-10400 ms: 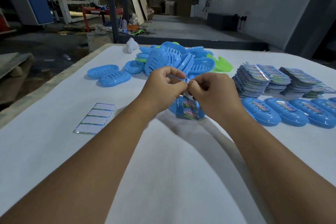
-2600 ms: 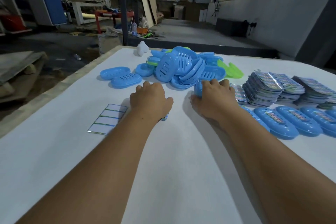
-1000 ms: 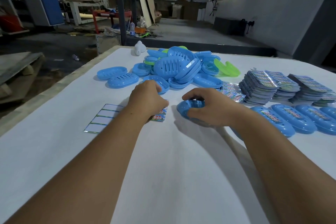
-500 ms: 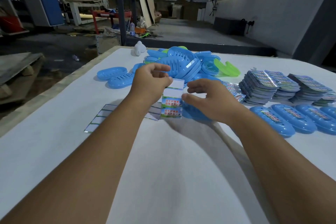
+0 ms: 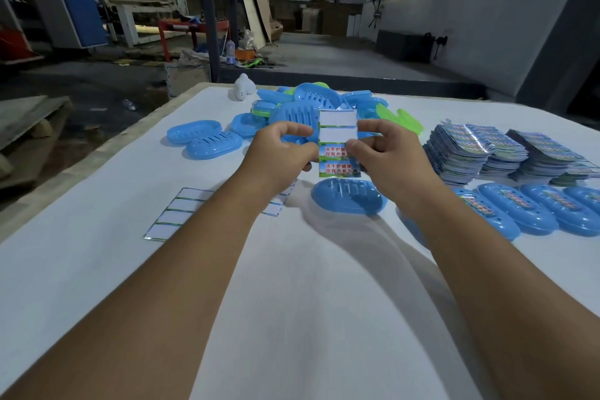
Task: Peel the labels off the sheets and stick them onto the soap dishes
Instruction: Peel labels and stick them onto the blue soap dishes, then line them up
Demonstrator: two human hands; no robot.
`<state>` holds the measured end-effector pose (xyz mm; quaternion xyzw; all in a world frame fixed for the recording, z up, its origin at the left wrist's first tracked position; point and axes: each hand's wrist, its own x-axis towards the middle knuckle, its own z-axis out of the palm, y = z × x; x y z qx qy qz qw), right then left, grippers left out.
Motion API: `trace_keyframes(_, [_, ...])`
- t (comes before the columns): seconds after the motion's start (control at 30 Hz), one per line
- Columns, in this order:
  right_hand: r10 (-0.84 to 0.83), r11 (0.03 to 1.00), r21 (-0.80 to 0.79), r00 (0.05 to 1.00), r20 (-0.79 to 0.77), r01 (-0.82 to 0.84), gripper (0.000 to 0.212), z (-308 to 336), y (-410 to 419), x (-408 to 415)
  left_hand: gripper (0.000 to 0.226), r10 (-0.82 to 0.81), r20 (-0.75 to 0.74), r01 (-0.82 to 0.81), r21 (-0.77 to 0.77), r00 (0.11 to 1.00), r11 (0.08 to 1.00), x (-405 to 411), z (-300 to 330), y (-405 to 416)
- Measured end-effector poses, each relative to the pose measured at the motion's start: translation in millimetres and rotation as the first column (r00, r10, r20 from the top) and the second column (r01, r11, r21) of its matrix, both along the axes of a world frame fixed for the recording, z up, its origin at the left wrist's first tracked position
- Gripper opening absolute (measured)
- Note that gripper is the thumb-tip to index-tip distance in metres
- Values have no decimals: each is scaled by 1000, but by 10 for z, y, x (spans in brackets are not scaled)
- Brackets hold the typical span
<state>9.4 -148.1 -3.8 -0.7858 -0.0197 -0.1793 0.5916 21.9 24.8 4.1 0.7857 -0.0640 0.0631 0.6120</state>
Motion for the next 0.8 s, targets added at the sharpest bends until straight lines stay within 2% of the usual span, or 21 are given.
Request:
trace_keyframes(0.23, [-38, 999, -31, 999, -19, 37, 26, -1, -13, -6, 29, -33, 17, 32, 11, 999, 999, -44, 26, 9])
trace_keyframes(0.3, [-108, 981, -158, 994, 23, 111, 30, -14, -31, 0, 30, -43, 29, 43, -2, 999, 999, -55, 23, 13])
trace_keyframes(0.37, [-141, 947, -280, 987, 71, 156, 21, -26, -37, -3, 30, -50, 41, 51, -6, 998, 999, -62, 20, 16])
trace_keyframes(0.43, [-116, 943, -305, 991, 70, 132, 12, -28, -19, -23, 30, -59, 49, 59, -8, 997, 998, -62, 13, 18])
trace_keyframes(0.6, [-19, 959, -283, 1000, 12, 21, 15, -30, 32, -61, 29, -86, 77, 87, -3, 993, 996, -59, -5, 26])
trace_keyframes(0.8, [-27, 917, -398, 998, 48, 44, 16, 27, 77, -142, 23, -113, 118, 110, 34, 986, 993, -60, -27, 4])
